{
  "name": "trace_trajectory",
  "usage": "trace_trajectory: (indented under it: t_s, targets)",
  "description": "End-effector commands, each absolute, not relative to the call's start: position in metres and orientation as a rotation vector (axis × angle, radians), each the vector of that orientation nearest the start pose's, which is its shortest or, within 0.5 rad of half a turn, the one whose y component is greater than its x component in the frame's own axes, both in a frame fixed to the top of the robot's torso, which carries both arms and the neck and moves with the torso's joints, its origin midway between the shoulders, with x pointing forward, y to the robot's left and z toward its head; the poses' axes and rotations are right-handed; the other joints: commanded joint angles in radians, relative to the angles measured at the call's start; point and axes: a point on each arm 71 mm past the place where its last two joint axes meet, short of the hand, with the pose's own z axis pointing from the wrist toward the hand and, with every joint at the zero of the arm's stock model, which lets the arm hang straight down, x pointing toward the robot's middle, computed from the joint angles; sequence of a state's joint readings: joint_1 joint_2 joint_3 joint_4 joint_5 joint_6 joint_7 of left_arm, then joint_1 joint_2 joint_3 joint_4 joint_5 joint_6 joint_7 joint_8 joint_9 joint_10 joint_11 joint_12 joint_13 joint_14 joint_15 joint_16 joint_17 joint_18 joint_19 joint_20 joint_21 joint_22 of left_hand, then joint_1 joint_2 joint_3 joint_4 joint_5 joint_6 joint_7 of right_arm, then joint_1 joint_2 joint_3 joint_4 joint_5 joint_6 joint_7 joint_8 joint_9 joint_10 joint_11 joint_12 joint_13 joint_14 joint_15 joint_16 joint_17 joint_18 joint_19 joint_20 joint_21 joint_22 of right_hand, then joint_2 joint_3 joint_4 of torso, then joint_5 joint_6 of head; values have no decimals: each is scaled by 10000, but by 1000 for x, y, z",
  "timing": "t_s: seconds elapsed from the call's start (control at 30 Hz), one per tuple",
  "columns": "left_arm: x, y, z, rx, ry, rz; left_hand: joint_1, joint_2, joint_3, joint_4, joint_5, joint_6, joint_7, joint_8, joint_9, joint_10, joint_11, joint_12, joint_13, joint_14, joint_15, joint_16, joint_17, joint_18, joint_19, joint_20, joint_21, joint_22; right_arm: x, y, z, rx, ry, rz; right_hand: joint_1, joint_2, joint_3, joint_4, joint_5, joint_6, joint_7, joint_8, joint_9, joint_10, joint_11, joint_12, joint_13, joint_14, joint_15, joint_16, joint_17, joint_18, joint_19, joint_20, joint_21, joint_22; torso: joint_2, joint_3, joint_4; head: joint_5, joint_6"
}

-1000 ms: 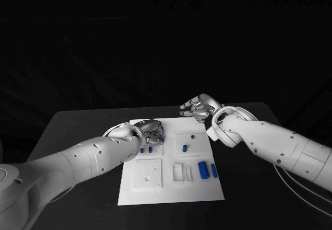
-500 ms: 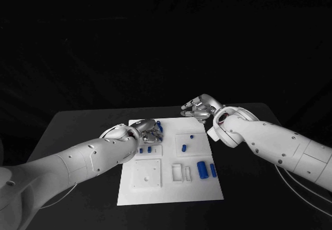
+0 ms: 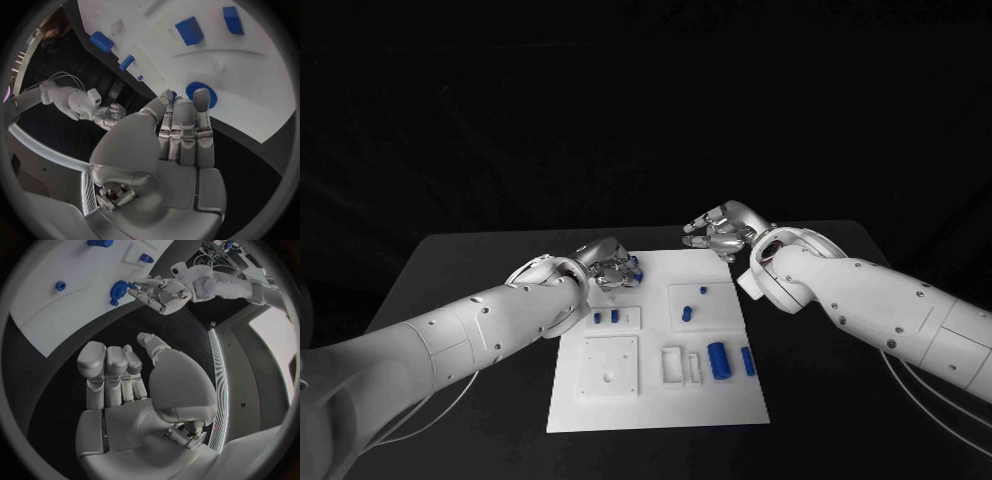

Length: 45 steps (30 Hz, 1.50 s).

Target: Assemble the parts on the task board

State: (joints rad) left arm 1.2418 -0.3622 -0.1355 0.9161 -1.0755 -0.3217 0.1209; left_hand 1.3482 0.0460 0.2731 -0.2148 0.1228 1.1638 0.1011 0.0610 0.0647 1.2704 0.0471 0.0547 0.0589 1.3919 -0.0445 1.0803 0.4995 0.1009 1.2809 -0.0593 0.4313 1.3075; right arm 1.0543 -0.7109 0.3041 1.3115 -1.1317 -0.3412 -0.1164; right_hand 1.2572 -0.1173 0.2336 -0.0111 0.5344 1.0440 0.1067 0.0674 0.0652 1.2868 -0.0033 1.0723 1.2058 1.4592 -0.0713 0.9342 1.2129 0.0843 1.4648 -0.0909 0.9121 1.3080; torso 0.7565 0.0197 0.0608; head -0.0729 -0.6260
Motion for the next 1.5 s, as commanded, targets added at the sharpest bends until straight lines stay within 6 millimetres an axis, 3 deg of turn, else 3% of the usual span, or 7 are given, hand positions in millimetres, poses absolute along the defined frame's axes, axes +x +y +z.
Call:
trace_trajectory:
  t_s: [0.03, 0.8, 1.13, 1.33, 1.5]
  targets:
    - [570, 119, -213, -774, 17072, -8565, -82, 2, 56, 21, 18, 34, -26, 20, 9, -2, -12, 32, 4, 56, -9, -63, -15, 121, 50, -39, 60, 175, 541, -220, -158, 4366, 15607, 8184, -112, 10, 32, -4, 34, 46, -14, -53, -13, -10, -17, 35, -8, 59, -2, -13, 6, 170, 654, 12, 62, 794, -19, -16, 14, 17, -10]
    - [565, 163, -216, -472, 17666, -7856, -55, -10, 31, 8, 0, 47, -30, 18, 9, 23, -21, 33, 5, 57, -15, -71, -25, 105, 30, -48, 60, 175, 541, -226, -158, 4411, 15623, 8078, -112, 10, 32, -4, 34, 46, -14, -53, -13, -10, -17, 35, -8, 59, -2, -13, 6, 170, 654, 12, 62, 794, 17, 11, -26, 179, -72]
    - [564, 173, -219, 105, 17936, -7450, 0, -11, 25, -26, -10, 104, -36, 19, 11, 74, -37, 33, 6, 62, -26, -63, -23, 106, 33, -57, 70, 178, 540, -227, -158, 4420, 15625, 8057, -112, 10, 32, -4, 34, 46, -14, -53, -13, -10, -17, 35, -8, 59, -2, -13, 6, 170, 654, 12, 62, 794, 18, 23, -35, 161, -76]
    - [564, 171, -221, 240, 18151, -7430, 1, -7, 20, -30, -14, 96, -32, 19, 9, 65, -32, 33, 6, 59, -24, -62, -22, 105, 35, -58, 74, 178, 541, -226, -158, 4418, 15626, 8070, -112, 10, 32, -4, 34, 46, -14, -53, -13, -10, -17, 35, -8, 59, -2, -13, 6, 170, 654, 12, 62, 794, 27, 18, -53, 201, -89]
    - [564, 169, -223, 353, 18441, -7364, -5, -1, 10, -30, -35, 88, -33, 18, 9, 60, -31, 32, 6, 49, -23, -68, -25, 103, 27, -56, 75, 177, 541, -226, -158, 4415, 15630, 8081, -112, 10, 32, -4, 34, 46, -14, -53, -13, -10, -17, 35, -8, 59, -2, -13, 6, 170, 654, 12, 62, 794, 19, 33, -58, 223, -75]
